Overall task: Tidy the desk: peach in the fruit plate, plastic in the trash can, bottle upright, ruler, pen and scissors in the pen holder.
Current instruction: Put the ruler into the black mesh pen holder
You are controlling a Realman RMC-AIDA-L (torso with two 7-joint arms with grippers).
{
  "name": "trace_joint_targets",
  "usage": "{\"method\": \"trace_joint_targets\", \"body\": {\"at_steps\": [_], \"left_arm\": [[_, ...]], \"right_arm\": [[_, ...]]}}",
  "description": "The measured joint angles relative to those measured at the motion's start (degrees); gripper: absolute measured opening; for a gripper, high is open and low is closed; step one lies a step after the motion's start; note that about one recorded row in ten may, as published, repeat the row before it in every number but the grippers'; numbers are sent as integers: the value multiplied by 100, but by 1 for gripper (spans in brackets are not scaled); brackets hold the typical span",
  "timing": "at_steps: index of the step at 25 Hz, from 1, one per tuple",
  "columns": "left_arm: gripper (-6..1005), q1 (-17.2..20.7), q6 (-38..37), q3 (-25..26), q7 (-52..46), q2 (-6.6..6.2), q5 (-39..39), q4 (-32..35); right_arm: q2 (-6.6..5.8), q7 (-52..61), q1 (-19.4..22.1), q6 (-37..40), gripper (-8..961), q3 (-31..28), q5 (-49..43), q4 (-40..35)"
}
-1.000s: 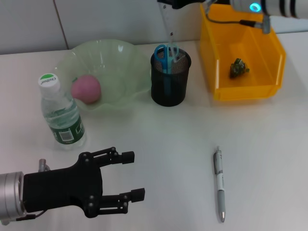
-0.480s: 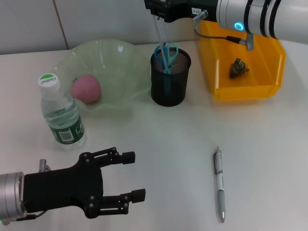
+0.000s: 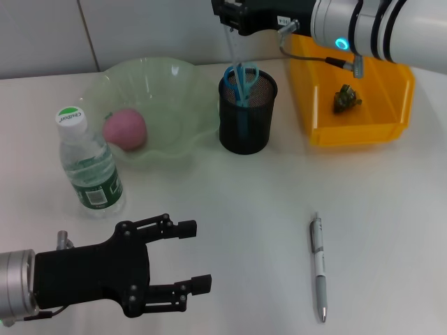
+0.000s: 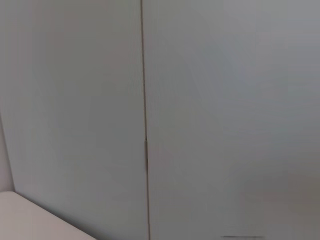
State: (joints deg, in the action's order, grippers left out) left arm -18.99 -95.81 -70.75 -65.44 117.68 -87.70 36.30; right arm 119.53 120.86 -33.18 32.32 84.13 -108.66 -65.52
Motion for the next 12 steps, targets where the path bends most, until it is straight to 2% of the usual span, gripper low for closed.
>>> {"method": "trace_joint_targets", "body": {"at_steps": [12], "left_arm": [[812,1,0,0,19,0,1,0]], "right_arm": [[0,32,11,-355,381,374,6,240]]}}
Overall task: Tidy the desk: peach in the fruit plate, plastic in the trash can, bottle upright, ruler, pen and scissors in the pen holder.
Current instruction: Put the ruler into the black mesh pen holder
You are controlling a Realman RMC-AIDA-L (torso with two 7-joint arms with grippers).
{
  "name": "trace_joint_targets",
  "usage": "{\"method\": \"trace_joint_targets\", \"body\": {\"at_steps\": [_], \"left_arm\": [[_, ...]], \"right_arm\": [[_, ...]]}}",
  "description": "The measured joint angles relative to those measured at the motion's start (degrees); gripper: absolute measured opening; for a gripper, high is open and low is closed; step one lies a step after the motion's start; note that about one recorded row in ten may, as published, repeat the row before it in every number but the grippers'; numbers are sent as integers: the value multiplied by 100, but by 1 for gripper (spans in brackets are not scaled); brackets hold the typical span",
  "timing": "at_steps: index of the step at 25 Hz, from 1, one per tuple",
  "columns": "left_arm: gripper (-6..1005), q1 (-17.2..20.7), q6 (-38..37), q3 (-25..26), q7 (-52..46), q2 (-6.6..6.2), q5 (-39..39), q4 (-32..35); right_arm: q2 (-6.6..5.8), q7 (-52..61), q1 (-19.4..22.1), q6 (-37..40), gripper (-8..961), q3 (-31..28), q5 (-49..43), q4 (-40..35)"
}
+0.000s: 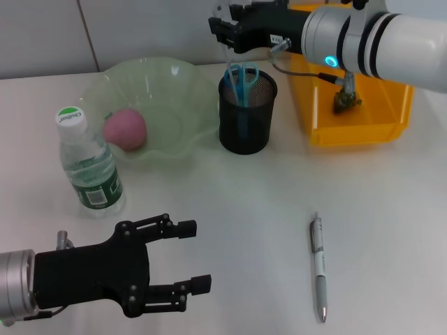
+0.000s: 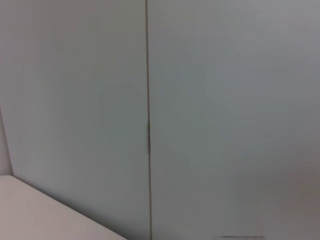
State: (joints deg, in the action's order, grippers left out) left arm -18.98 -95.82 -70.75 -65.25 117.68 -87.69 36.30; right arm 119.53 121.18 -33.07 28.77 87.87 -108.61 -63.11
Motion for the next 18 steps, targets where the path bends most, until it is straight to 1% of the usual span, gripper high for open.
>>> {"method": "trace_joint_targets", "body": {"at_steps": [6,18], "left_arm": [[812,5,1,14,41,-7,0,-15],[812,0,1,71,52,-33,20,-62]], "right_arm": [[0,-13,45,-36,380,3,158,62],[-16,-22,130,10,437,2,173,31]]}}
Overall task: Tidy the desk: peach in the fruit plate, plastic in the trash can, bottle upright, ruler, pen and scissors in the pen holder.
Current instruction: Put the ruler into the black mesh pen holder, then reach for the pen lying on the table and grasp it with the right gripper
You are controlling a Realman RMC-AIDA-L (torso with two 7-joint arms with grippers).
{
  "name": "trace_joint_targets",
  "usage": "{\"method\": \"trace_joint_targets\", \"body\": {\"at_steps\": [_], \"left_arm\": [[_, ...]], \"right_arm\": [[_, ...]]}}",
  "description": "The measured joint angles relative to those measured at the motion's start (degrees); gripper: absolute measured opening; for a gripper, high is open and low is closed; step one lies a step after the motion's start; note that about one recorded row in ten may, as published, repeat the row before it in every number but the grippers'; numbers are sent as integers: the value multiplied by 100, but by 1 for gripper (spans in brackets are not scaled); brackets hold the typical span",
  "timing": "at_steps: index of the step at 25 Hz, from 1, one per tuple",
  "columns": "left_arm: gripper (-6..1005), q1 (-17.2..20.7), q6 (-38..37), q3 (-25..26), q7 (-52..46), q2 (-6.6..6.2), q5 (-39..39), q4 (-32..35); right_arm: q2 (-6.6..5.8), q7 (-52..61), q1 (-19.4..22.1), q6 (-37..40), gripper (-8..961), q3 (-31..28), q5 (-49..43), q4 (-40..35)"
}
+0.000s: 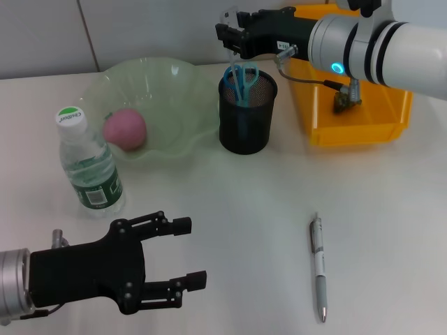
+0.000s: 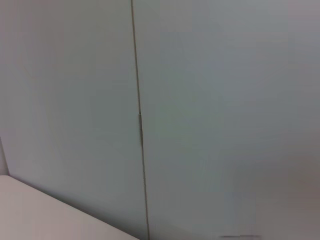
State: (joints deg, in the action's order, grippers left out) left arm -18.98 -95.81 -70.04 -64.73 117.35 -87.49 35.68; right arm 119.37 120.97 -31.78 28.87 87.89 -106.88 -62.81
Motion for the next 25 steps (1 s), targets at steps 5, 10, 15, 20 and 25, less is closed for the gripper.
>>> {"method": "trace_joint_targets", "body": {"at_steps": [5,10,15,20,25], "left_arm": [[812,0,-3,0,0,-2,11,0],[812,0,-2,5,-2,-2,13,0],[813,0,0,9,-4,-3,13,1],[813,0,15,17,-2,4,13,1],[813,-6,20,18,-1,14,14,1]], "right_arm": [[-1,-3,8,9,496,1,0,-15],[-2,-3,7,13,609,0,0,-34],[-1,-6,13,13,677,-32,32,-57],[-12,-11,140,45,678,-192,246,-293],[-24,-1,433,936,679,-949,604,-878]]}}
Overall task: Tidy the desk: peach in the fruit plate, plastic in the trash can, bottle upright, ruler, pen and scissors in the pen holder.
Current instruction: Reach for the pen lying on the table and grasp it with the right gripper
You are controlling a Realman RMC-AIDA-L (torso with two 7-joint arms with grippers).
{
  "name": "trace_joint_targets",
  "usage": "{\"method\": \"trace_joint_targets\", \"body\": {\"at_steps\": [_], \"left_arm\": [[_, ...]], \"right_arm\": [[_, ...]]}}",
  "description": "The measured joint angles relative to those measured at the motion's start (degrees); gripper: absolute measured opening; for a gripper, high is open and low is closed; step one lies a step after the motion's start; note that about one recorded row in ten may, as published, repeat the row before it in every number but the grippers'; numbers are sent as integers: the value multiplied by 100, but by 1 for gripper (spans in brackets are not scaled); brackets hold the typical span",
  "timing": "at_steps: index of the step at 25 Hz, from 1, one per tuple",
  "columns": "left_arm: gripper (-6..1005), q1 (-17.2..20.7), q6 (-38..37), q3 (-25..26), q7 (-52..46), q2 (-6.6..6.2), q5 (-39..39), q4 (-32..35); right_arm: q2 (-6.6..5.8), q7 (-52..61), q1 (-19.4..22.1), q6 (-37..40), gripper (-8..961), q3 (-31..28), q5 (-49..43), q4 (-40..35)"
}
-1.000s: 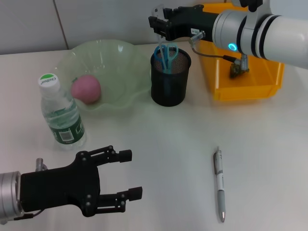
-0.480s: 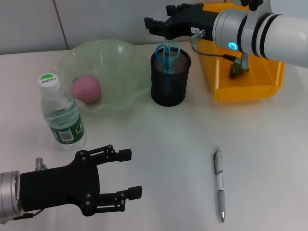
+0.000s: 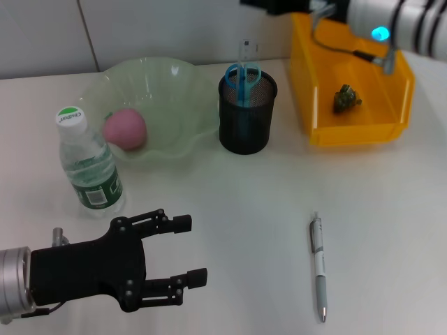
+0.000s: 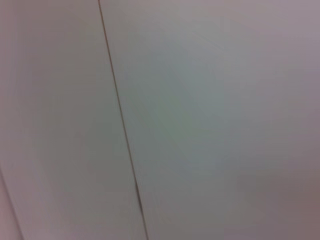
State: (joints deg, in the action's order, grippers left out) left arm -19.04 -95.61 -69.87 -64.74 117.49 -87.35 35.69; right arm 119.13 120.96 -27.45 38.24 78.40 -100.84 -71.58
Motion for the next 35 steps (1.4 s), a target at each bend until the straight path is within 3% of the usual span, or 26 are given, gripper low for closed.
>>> {"method": "trace_joint_targets", "body": {"at_steps": [6,7,8,9,12,16,18,23,28,32,33,35], "left_arm": [[812,-4,11,5,-8,16,-2,0],[812,-4,10,19,-13,16,-6,0],[812,-3,7,33,-17,18,-11,0],[812,-3,3,50,-19,20,-22,0],[812,-3,-3,64,-18,25,-27,0],[812,-4,0,64,-6,38,-37,0],[813,-3,-3,63,-12,43,-38,0],[813,-3,1,61,-44,46,-37,0],[813,-13,20,63,-54,46,-15,0],[812,-30,31,128,-64,49,-5,0],[812,-42,41,133,-78,53,-2,0],[812,-52,47,136,-94,53,-2,0]], "right_arm": [[-18,-441,194,2307,679,-1755,1652,101],[-45,-519,180,2767,679,-2119,1979,306],[-169,-614,91,3769,679,-2769,2412,786],[-169,-614,91,3769,679,-2769,2412,786],[-518,-676,-52,4958,679,-3321,2512,1569],[-1058,-995,-102,6029,678,-3369,2353,2374],[-1330,-1107,-71,6558,678,-3395,1816,2476],[-1477,-968,-66,7239,678,-3548,696,2072],[-1479,-633,-148,7426,679,-3518,-151,1754],[-1361,94,-293,7551,678,-3329,-1084,1260],[-1218,482,-366,7677,678,-3226,-1610,837],[-1147,661,-395,7733,678,-3188,-1831,625]]}}
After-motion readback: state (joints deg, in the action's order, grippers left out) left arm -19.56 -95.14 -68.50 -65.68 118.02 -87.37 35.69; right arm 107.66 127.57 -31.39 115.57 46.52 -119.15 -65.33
